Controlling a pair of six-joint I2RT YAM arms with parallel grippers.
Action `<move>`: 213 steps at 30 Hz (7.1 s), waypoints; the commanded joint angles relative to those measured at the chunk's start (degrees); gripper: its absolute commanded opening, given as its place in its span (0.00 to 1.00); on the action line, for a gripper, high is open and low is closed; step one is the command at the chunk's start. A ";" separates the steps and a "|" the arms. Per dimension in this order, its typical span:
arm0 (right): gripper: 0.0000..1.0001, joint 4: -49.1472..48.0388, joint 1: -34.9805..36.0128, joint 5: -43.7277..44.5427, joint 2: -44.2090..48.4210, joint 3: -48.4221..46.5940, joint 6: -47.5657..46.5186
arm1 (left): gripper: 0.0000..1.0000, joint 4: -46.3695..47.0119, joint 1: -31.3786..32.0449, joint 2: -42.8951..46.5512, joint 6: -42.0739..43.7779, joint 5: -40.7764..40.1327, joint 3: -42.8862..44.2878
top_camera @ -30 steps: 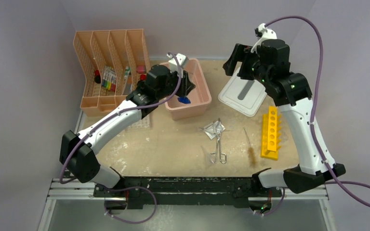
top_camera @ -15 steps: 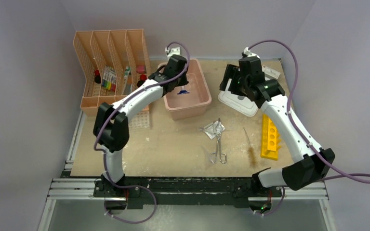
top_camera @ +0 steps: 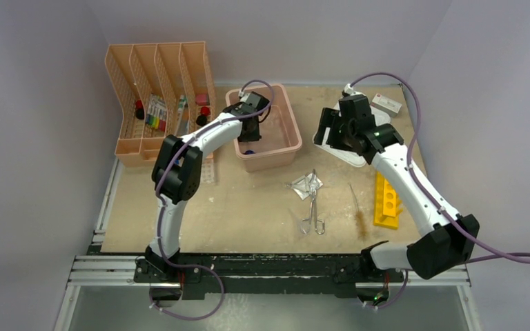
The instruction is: Organize the chemistry lab equipment
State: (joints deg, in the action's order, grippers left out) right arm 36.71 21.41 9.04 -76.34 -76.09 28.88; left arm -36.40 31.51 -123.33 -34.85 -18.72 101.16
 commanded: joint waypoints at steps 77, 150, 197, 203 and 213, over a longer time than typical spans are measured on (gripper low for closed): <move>0.41 0.83 -0.05 14.00 -19.91 20.89 69.98 | 0.46 6.59 -0.66 32.02 10.28 5.63 -14.45; 0.76 -16.83 -0.10 9.24 8.79 5.75 16.07 | 0.00 26.77 4.84 26.69 1.88 51.93 -19.04; 0.75 -13.71 -0.75 0.43 -1.69 17.72 6.22 | 0.19 -0.92 -2.99 1.19 6.05 -0.63 -3.12; 0.74 -13.29 -0.74 -0.96 -4.73 20.10 4.62 | 0.29 -0.93 -2.79 1.41 6.20 0.69 -1.92; 0.66 -14.80 -0.75 -6.98 -7.08 25.63 0.59 | 0.30 -2.74 -2.77 5.98 6.29 2.98 2.15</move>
State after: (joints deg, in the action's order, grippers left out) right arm 23.14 20.93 6.22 -83.20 -52.64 33.15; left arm -38.79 28.60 -121.80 -29.34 -17.30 99.35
